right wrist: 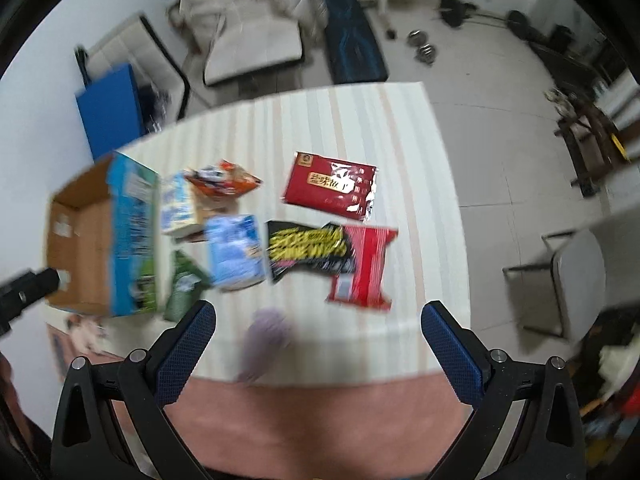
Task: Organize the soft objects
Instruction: 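Grasp the blue milk pack with the left tool while the right tool grasps the black shoe shine wipes, then carry both packs into the cardboard box and open both tools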
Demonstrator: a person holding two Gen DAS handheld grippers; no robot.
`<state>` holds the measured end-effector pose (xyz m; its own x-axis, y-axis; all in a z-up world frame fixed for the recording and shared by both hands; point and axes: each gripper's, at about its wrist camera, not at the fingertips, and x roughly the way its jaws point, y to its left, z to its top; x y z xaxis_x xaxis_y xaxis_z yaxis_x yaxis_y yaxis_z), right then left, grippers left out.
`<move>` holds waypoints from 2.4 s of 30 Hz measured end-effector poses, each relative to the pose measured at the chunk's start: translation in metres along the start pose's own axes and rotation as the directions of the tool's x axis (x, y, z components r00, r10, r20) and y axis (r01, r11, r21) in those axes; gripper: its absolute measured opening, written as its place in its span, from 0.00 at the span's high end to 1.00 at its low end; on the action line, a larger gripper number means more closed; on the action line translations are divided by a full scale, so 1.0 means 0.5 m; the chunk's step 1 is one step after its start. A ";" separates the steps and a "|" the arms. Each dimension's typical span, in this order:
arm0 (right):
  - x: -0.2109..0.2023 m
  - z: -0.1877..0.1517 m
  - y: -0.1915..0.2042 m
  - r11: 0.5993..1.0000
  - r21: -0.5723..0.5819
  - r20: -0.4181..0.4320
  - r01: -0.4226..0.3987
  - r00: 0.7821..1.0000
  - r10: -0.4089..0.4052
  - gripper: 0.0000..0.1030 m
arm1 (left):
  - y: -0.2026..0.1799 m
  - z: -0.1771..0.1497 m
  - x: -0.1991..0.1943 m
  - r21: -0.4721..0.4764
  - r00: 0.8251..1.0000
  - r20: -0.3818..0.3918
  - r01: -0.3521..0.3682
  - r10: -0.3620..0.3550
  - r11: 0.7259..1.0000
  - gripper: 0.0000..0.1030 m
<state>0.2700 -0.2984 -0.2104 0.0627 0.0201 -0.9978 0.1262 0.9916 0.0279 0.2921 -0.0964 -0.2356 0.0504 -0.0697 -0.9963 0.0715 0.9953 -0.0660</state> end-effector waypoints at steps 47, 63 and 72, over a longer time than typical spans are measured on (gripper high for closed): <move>0.452 0.093 -0.059 0.971 -0.238 -0.292 -0.021 0.955 -0.051 0.29 | -0.153 -0.021 0.441 0.026 0.948 -0.309 -0.069 0.074 0.997 0.65; 0.451 -0.030 -0.102 0.990 0.039 -0.217 -0.138 0.966 0.143 0.57 | -0.088 -0.086 0.210 0.023 0.992 -0.119 -0.043 0.045 0.999 0.75; 0.253 -0.056 -0.047 0.951 0.043 -0.093 -0.307 0.946 0.310 0.57 | -0.002 -0.097 -0.028 0.004 0.998 0.030 0.061 -0.061 0.998 0.75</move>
<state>0.2473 -0.3154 -0.3388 0.0060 0.3382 -0.9411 0.1436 0.9310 0.3355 0.2432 -0.0930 -0.2244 0.0757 -0.1325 -0.9883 0.0788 0.9888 -0.1265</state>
